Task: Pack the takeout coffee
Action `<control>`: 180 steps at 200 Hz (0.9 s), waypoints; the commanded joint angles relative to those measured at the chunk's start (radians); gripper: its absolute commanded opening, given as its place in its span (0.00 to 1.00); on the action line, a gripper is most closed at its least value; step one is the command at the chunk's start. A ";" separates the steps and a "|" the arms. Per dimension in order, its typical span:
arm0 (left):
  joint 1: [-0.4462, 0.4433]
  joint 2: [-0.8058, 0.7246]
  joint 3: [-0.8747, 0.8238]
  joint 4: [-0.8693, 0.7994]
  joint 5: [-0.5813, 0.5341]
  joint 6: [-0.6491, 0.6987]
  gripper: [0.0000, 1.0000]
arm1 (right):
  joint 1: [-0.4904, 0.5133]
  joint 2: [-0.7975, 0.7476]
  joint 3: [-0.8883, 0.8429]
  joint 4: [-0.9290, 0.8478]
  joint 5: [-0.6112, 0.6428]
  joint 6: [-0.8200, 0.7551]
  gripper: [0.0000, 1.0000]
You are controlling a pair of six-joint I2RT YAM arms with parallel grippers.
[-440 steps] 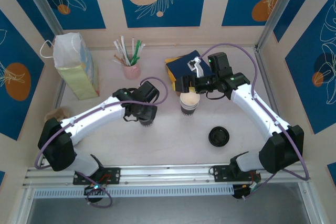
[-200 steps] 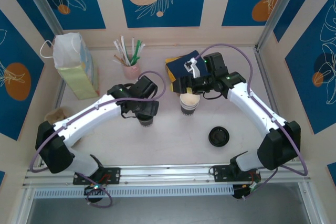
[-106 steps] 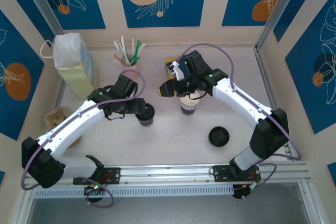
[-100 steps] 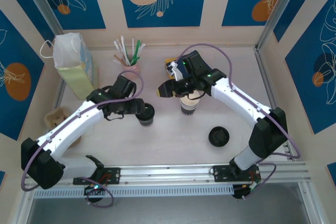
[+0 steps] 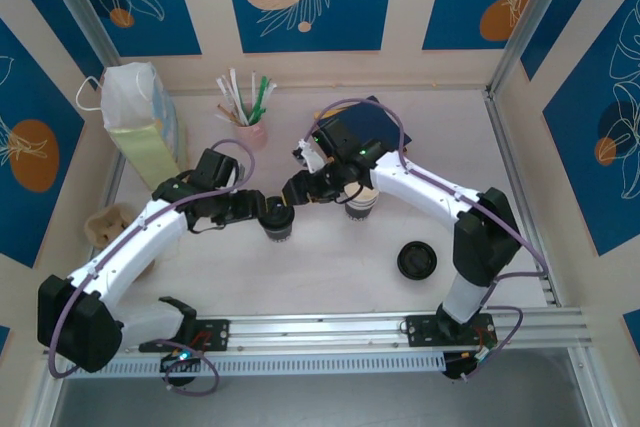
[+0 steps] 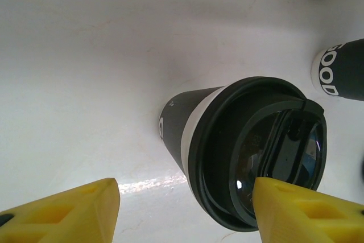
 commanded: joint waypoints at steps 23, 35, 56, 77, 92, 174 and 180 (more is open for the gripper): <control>0.025 -0.002 -0.018 0.041 0.081 0.014 0.60 | 0.018 0.047 0.050 -0.063 0.041 0.014 0.48; 0.028 0.002 -0.018 0.048 0.086 0.015 0.61 | 0.019 0.054 0.051 -0.069 0.047 0.011 0.48; 0.030 0.011 -0.015 0.054 0.093 0.018 0.61 | 0.021 0.064 0.053 -0.071 0.048 0.002 0.47; 0.032 0.023 -0.013 0.057 0.095 0.021 0.61 | 0.023 0.077 0.057 -0.076 0.040 -0.003 0.46; 0.032 0.029 -0.015 0.059 0.096 0.022 0.61 | 0.026 0.084 0.061 -0.076 0.035 -0.006 0.46; 0.034 0.048 -0.031 0.079 0.104 0.021 0.61 | 0.029 0.116 0.073 -0.086 0.026 -0.026 0.45; 0.034 0.049 -0.031 0.079 0.103 0.021 0.61 | 0.029 0.118 0.072 -0.086 0.025 -0.027 0.43</control>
